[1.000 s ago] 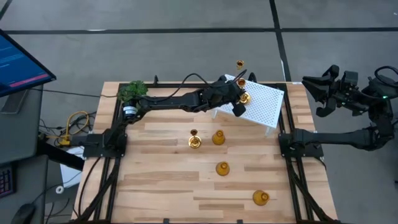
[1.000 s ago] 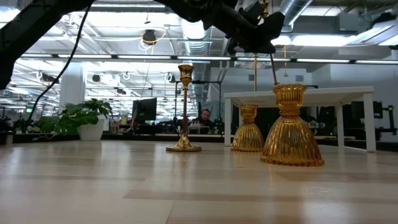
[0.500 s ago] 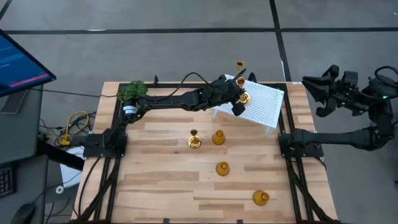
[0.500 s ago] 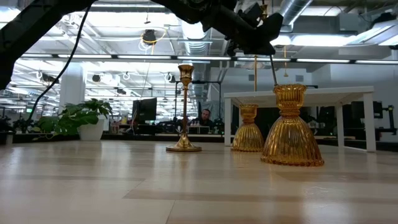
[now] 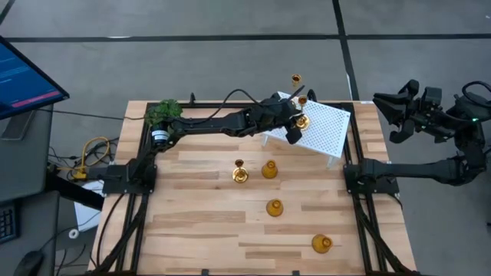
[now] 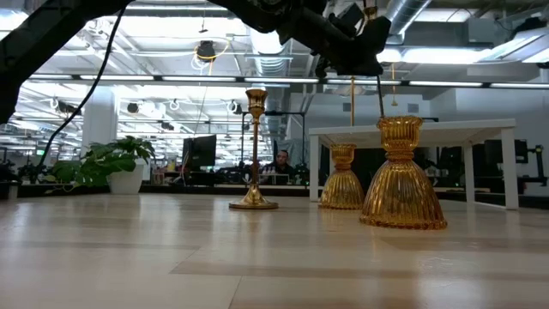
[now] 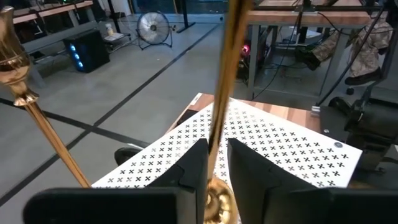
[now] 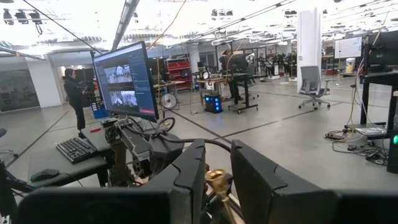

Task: Pick & Place candle stick holders
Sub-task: Put the bottom gold candle holder on the shelf aligned with the other gold candle holder

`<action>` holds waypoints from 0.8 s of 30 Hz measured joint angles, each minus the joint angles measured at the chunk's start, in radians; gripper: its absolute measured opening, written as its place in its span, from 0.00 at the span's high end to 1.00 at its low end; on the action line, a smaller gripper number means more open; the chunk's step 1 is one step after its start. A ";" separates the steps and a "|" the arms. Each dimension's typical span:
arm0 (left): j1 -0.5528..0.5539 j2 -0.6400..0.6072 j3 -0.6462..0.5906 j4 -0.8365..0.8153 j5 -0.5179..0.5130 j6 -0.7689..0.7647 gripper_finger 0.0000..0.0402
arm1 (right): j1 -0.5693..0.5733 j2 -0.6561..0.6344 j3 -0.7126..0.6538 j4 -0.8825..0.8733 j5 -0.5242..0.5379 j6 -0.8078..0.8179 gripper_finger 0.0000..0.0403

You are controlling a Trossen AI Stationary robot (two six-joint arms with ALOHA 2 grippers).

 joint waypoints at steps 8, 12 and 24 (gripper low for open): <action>0.000 0.000 0.000 0.000 0.000 -0.003 0.80 | 0.000 0.000 0.000 -0.006 0.001 0.001 0.82; 0.000 0.000 0.000 0.004 -0.001 -0.003 0.79 | 0.001 0.012 0.001 -0.068 0.000 -0.015 0.80; -0.002 -0.082 -0.005 -0.218 -0.011 0.002 0.79 | -0.001 0.307 0.000 -0.274 0.149 -0.075 0.44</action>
